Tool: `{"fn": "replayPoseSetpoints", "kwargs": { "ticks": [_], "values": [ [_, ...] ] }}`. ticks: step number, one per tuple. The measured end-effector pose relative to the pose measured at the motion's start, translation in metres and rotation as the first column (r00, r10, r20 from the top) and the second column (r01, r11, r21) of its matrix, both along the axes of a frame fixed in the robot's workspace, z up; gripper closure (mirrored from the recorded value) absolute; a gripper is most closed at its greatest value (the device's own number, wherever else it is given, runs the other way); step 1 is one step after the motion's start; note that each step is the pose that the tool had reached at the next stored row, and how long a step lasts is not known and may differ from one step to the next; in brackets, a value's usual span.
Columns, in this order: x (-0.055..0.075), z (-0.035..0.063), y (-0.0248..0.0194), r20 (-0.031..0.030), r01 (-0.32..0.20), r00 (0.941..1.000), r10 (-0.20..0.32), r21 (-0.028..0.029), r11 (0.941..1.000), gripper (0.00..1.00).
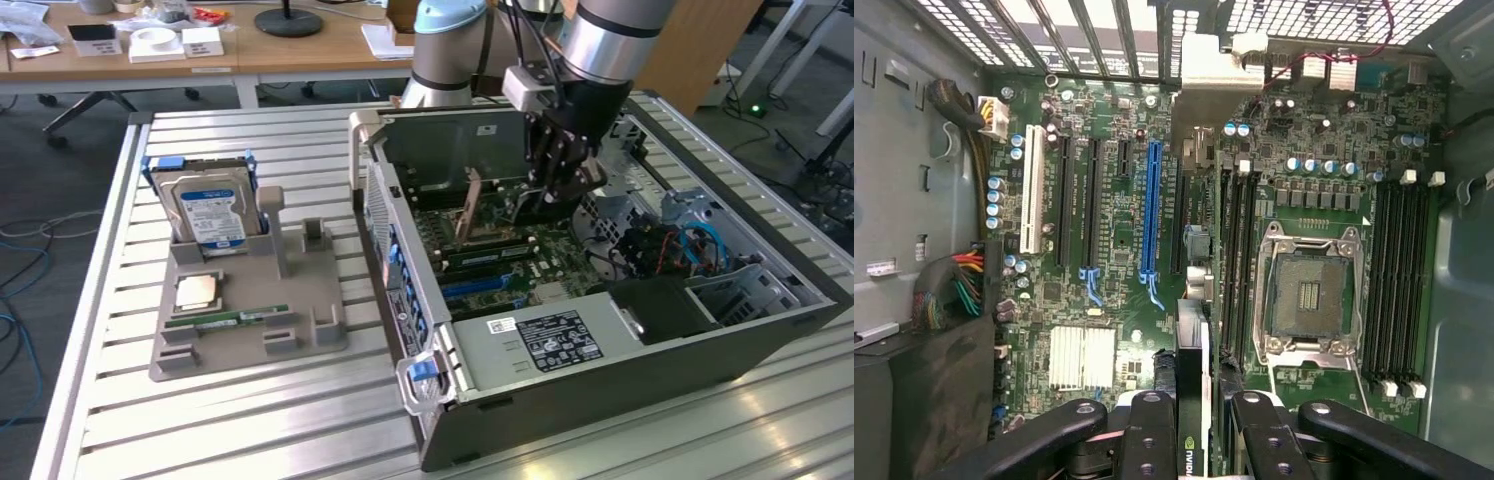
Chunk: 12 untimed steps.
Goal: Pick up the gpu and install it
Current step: 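Insert the gpu into the slot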
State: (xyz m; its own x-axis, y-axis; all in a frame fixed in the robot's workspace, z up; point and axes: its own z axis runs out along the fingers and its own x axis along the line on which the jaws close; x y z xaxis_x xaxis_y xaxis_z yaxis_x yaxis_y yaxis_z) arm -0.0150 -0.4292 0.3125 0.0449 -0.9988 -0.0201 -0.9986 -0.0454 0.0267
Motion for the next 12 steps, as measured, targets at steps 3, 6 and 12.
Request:
{"fn": "replayPoseSetpoints", "kwargs": {
  "ticks": [3, 6, 12],
  "values": [
    [0.0, -0.0007, 0.0, 0.0, 0.0, 1.0, 0.0, -0.0003, 1.0, 0.74],
    [0.0, -0.0011, 0.0, 0.0, 0.0, 1.0, 0.0, -0.0001, 1.0, 0.74],
    [0.0, -0.0021, 0.0001, 0.0002, 0.0, 1.0, 0.0, 0.0005, 1.0, 0.74]
  ]
}}
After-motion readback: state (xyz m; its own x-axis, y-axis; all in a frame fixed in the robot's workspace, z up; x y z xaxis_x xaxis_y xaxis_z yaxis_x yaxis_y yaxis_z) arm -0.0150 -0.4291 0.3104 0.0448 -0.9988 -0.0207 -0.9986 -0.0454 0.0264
